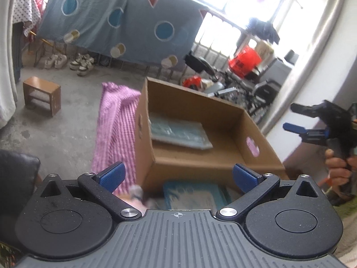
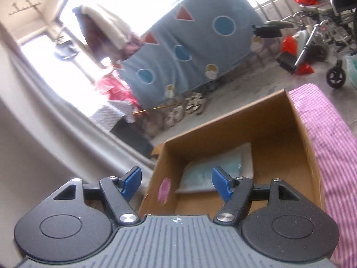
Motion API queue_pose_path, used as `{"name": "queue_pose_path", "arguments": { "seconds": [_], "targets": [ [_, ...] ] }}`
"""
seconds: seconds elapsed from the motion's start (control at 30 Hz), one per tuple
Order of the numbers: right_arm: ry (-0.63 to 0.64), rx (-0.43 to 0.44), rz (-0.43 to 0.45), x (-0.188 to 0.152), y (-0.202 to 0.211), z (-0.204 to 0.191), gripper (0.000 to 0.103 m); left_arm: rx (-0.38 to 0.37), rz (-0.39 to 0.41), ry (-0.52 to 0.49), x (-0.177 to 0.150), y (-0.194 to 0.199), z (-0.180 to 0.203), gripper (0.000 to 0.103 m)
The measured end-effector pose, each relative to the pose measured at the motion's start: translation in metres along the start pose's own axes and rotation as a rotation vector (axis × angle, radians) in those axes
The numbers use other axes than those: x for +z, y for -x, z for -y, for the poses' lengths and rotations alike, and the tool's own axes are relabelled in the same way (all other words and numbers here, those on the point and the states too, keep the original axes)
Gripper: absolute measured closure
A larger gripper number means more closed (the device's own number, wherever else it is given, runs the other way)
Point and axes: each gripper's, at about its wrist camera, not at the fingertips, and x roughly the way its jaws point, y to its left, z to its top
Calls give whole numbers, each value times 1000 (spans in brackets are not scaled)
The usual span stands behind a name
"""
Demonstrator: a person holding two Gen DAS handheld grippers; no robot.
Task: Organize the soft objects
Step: 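Withdraw the right tool from the box back toward the table items, then close the right tool on the bag of cotton swabs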
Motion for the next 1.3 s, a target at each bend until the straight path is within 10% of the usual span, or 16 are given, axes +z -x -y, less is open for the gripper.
{"name": "queue_pose_path", "arguments": {
  "seconds": [0.23, 0.8, 1.03, 1.3],
  "targets": [
    [-18, 70, -55, -61, 7, -6, 31, -26, -105, -59, -34, -16, 14, 0],
    [22, -114, -176, -145, -45, -9, 39, 63, -228, -341, -82, -70, 57, 0],
    [-284, -9, -116, -167, 6, 58, 39, -141, -213, -280, -78, -57, 70, 3],
    [-645, 27, -108, -234, 33, 131, 41, -246, -339, -330, -95, -83, 110, 34]
  ]
}}
